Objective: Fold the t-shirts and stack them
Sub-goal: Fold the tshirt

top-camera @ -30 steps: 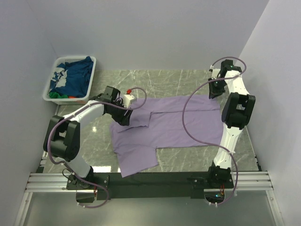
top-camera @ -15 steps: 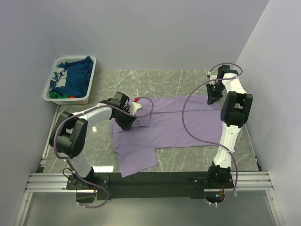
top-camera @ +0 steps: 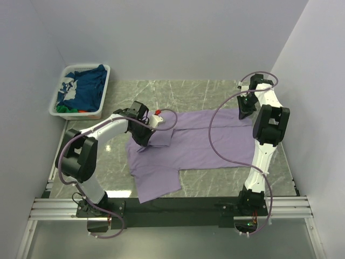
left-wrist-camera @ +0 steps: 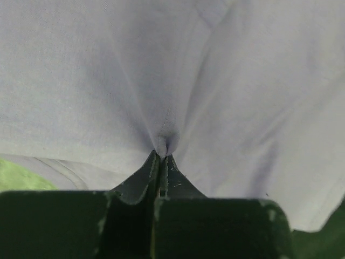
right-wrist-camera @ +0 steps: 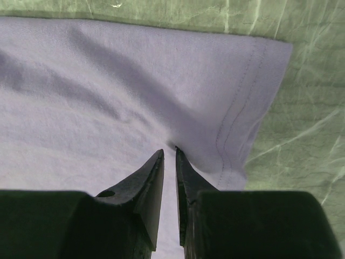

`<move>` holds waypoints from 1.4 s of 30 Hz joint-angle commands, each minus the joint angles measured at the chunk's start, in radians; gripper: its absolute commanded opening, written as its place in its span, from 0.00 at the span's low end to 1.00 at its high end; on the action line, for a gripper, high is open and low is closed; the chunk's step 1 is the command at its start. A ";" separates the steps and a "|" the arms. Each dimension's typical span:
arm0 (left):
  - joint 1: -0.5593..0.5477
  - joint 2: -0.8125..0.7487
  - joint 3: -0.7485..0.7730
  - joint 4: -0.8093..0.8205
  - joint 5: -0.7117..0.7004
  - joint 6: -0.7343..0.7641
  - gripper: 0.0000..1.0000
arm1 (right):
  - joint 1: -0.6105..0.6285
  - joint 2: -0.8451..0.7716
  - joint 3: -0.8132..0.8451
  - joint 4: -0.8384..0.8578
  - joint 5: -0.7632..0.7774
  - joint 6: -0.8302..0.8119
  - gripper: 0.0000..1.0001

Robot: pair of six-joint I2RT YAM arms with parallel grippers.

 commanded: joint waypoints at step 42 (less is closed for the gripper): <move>0.425 0.476 0.451 0.185 -0.050 -0.291 0.34 | 0.056 0.178 0.262 0.046 0.264 -0.002 0.00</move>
